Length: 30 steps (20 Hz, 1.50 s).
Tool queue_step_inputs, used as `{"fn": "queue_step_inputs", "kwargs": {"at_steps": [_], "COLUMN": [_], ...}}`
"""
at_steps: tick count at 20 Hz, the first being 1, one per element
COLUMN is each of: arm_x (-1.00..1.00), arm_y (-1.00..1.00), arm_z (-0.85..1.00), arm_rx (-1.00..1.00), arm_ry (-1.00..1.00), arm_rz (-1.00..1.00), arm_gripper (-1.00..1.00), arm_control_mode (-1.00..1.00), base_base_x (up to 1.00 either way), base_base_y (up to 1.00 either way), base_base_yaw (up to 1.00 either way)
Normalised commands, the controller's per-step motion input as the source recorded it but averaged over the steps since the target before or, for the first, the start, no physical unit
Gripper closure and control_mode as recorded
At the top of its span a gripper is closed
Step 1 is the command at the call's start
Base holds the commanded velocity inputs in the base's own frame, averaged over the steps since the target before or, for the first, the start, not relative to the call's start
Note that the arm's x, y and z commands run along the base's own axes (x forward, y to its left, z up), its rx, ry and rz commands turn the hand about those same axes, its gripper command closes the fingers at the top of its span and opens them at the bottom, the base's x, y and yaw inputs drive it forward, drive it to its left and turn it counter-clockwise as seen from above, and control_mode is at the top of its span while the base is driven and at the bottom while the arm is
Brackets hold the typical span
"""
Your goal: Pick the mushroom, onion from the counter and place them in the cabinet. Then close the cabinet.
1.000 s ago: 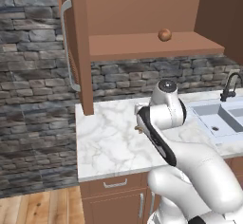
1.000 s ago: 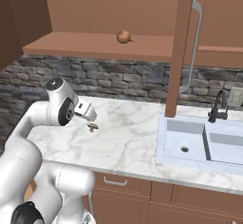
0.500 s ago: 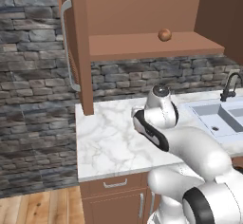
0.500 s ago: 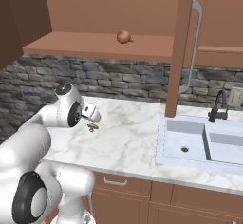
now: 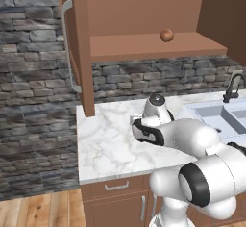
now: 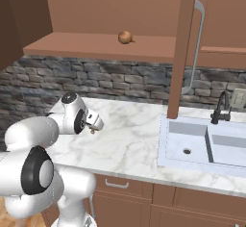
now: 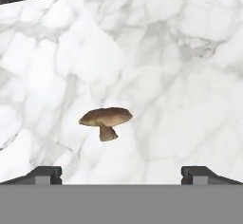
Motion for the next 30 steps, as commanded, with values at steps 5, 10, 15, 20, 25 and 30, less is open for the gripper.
{"fn": "queue_step_inputs", "kwargs": {"at_steps": [5, 10, 15, 20, 25, 30], "arm_x": [0.41, 0.35, 0.02, 0.26, 0.56, 0.56], "arm_y": [0.03, 0.03, 0.22, 0.12, 0.0, 0.0], "arm_z": [-0.23, -0.33, -0.66, -0.33, -0.21, -0.38], "arm_rx": [0.0, 0.0, 0.01, 0.0, 0.0, 0.0], "arm_ry": [0.0, 0.05, 0.18, 0.02, -0.04, -0.01], "arm_rz": [0.0, 0.0, 0.0, 0.0, 0.0, 0.0], "arm_gripper": [-1.0, -1.0, -1.0, -1.0, -1.0, -1.0], "arm_control_mode": [-1.0, -1.0, -1.0, -1.0, -1.0, -1.0], "base_base_x": [0.0, 0.0, 0.0, 0.0, 0.0, 0.0], "base_base_y": [0.0, 0.0, 0.0, 0.0, 0.0, 0.0], "base_base_yaw": [0.0, 0.0, 0.0, 0.0, 0.0, 0.0]}}
